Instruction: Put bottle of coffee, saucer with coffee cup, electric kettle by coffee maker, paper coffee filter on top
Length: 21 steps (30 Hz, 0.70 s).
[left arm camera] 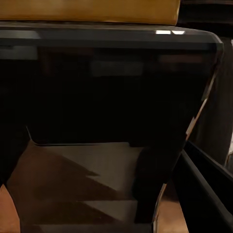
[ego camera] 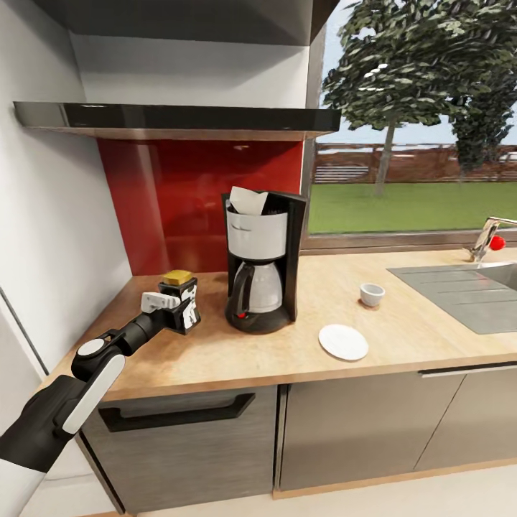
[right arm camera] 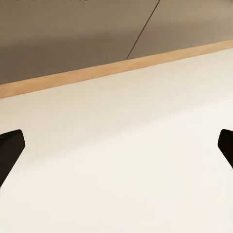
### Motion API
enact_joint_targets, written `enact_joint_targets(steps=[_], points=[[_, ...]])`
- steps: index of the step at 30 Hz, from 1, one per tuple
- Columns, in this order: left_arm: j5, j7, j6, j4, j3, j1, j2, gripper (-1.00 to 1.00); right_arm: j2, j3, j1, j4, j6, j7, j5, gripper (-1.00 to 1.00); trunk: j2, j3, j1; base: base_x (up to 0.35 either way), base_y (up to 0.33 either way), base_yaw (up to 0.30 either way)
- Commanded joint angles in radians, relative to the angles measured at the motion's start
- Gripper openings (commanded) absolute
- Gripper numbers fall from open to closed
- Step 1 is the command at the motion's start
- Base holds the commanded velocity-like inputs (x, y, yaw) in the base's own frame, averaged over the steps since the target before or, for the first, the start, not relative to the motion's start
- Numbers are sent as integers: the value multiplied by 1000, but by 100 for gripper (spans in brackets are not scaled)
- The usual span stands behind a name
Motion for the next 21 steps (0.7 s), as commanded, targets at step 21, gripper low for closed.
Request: enact_joint_targets(steps=[21], points=[[9, 0, 5, -1, -1, -1, 1, -100, -1, 0, -1, 0, -3, -2, 1, 100, -1, -1, 0, 32, 8, -40]])
